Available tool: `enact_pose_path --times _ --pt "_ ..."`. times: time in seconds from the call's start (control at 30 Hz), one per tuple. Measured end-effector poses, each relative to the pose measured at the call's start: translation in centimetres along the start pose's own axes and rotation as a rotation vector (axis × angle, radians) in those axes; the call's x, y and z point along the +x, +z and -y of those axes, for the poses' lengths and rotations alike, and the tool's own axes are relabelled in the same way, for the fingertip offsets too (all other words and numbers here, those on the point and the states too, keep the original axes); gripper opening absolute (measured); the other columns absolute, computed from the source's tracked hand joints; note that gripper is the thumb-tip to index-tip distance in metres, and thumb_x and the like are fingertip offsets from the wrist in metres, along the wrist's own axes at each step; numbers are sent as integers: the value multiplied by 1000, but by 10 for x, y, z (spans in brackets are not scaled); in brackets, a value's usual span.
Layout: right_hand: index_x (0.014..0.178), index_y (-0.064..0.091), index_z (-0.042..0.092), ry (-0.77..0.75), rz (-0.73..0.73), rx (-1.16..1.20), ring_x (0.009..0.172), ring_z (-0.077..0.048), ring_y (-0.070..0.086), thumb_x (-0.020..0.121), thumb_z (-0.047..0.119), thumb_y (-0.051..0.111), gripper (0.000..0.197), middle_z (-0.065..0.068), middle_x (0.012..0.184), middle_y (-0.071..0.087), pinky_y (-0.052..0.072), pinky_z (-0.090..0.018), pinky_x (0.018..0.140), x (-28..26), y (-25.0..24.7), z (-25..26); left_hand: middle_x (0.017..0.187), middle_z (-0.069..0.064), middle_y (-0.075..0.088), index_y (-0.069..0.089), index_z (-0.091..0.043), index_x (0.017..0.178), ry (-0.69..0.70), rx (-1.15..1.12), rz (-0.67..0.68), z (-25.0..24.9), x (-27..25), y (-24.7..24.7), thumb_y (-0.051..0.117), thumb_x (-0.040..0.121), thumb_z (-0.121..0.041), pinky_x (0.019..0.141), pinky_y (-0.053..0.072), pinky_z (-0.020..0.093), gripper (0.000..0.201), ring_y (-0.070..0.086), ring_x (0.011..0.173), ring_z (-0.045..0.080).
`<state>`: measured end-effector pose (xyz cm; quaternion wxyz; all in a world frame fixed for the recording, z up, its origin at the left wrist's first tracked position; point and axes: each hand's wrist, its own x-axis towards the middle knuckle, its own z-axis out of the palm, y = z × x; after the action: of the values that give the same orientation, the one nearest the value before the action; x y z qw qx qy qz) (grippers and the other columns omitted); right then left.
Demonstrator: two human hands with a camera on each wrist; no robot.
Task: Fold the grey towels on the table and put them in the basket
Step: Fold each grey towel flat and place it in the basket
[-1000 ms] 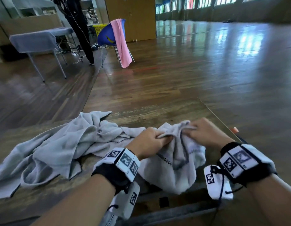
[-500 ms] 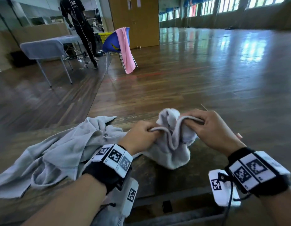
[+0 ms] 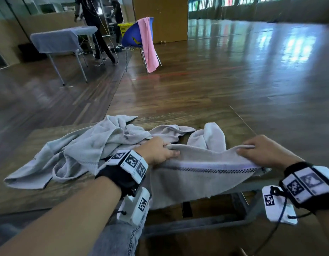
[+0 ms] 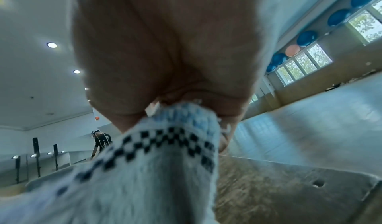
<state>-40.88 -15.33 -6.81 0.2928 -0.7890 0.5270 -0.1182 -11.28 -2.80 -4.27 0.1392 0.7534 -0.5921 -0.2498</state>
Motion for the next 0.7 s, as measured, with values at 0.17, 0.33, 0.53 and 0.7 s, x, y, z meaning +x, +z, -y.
enact_pose_path --times 0.17,0.33,0.53,0.7 --pt "76 74 26 -98 55 -41 81 -23 70 91 44 66 25 3 74 73 54 -40 74 -8 12 10 91 6 47 68 3 77 179 -25 141 -23 -1 32 55 84 -50 73 33 29 55 40 84 12" --pt "78 74 15 -171 287 -43 63 -14 56 94 38 66 29 -2 73 70 48 -29 65 -3 31 23 84 20 55 68 1 75 217 -27 183 -34 9 58 61 89 -43 70 45 41 46 49 74 27" --pt "65 70 19 -309 425 -43 53 -1 44 83 41 67 29 11 56 58 38 -23 55 21 11 51 63 -7 58 73 -16 70 149 97 343 -52 32 19 67 86 -45 53 43 18 33 50 59 7" --pt "47 64 38 -443 -248 191 48 11 45 90 28 73 45 26 44 53 38 -23 54 95 -35 96 58 2 44 69 3 71 316 -67 -262 -69 76 -68 58 88 -3 45 28 23 21 31 40 4"
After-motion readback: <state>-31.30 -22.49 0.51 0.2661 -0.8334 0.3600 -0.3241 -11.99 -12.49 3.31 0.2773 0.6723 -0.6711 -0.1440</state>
